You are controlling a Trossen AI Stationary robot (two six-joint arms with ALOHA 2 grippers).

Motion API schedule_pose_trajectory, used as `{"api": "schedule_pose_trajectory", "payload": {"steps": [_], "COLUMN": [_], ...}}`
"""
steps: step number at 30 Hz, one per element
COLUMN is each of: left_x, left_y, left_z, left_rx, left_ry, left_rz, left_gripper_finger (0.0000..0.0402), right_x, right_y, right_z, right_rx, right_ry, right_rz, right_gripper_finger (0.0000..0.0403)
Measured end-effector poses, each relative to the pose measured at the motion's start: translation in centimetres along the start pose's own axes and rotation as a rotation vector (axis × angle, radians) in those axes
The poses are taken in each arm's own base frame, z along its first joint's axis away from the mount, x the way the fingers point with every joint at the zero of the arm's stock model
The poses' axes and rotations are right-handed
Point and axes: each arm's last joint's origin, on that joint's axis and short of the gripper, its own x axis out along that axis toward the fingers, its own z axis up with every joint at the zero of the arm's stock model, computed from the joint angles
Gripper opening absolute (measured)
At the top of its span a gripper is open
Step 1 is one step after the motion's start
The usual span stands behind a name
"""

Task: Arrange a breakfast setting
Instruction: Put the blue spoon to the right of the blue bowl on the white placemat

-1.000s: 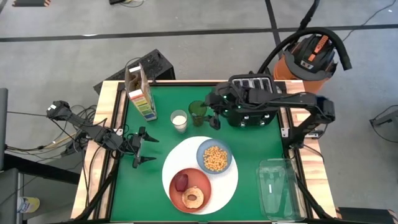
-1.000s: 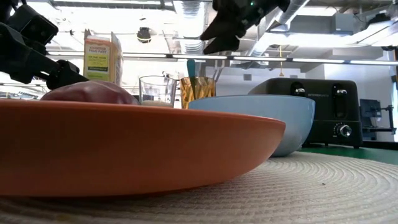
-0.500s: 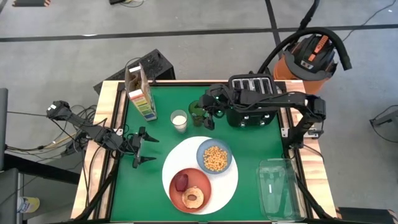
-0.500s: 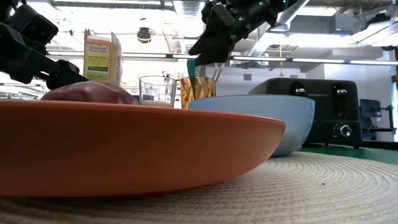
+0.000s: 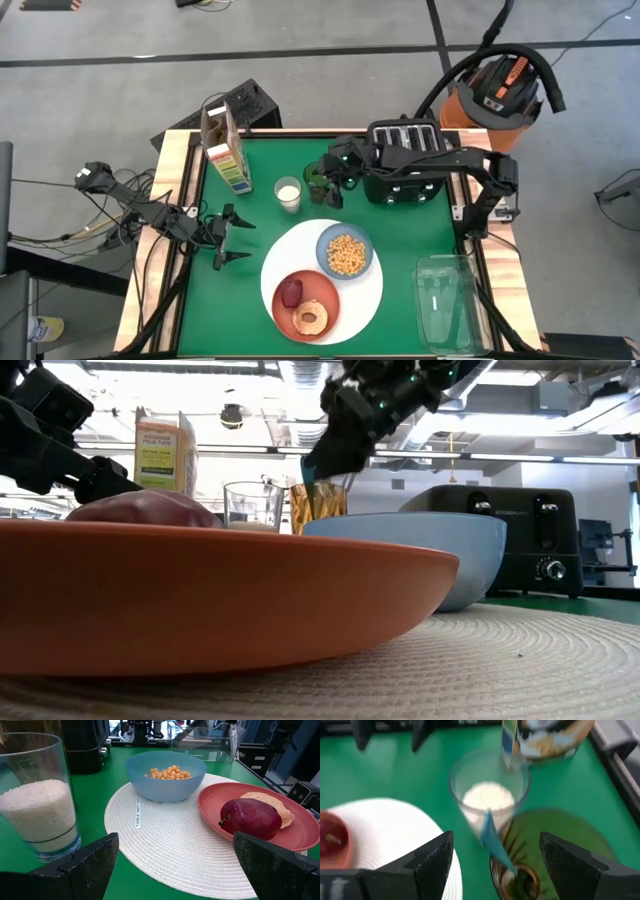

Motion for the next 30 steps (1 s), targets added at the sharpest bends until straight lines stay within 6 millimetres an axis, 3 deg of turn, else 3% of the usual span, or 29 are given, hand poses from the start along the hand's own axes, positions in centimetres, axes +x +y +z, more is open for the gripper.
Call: {"api": "schedule_pose_trajectory", "payload": {"steps": [13, 30], "left_x": [0.0, 0.0], "left_y": [0.0, 0.0], "left_z": [-0.01, -0.01], "left_rx": [0.0, 0.0], "left_ry": [0.001, 0.001], "left_rz": [0.0, 0.0], "left_gripper_finger": [0.0378, 0.0378], "right_x": [0.59, 0.6], "right_y": [0.09, 0.13], "right_z": [-0.04, -0.04], "right_rx": [0.003, 0.005], "right_ry": [-0.008, -0.007], "right_rz": [-0.008, -0.007], "right_gripper_finger": [0.0308, 0.02]}}
